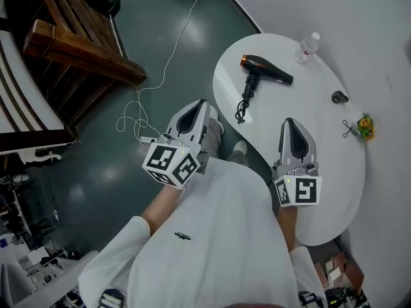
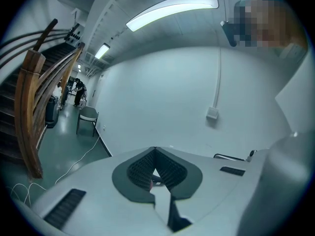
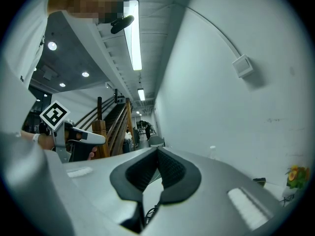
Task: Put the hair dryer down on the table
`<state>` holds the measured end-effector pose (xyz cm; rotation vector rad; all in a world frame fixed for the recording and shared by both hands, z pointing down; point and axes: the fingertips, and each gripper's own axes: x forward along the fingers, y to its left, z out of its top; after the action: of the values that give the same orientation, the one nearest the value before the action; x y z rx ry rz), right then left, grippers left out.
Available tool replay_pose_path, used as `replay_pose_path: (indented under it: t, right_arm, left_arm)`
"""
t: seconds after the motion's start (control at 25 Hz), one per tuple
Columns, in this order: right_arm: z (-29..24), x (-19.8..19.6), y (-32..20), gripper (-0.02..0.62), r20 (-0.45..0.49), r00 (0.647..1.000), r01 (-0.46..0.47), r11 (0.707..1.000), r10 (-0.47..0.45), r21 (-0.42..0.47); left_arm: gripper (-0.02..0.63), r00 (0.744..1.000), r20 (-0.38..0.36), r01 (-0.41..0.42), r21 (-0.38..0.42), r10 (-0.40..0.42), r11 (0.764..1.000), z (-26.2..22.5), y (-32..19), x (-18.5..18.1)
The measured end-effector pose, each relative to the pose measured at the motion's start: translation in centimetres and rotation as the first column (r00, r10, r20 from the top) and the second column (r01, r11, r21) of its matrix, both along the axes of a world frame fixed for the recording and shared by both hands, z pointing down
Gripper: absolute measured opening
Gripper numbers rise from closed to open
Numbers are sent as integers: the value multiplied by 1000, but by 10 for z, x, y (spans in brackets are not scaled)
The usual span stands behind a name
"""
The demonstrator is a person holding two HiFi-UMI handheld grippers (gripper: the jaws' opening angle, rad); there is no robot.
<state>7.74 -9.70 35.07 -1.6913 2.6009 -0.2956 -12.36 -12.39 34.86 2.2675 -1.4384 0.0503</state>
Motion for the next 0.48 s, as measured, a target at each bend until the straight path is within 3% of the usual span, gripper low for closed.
replay_pose_path:
  t: [0.48]
  right_arm:
    - [-1,-1,-1,11,-8,1000,-5,1000,5,3]
  left_arm:
    - [9,1000,-10,-5,-3,5,1000,-2,-2,0]
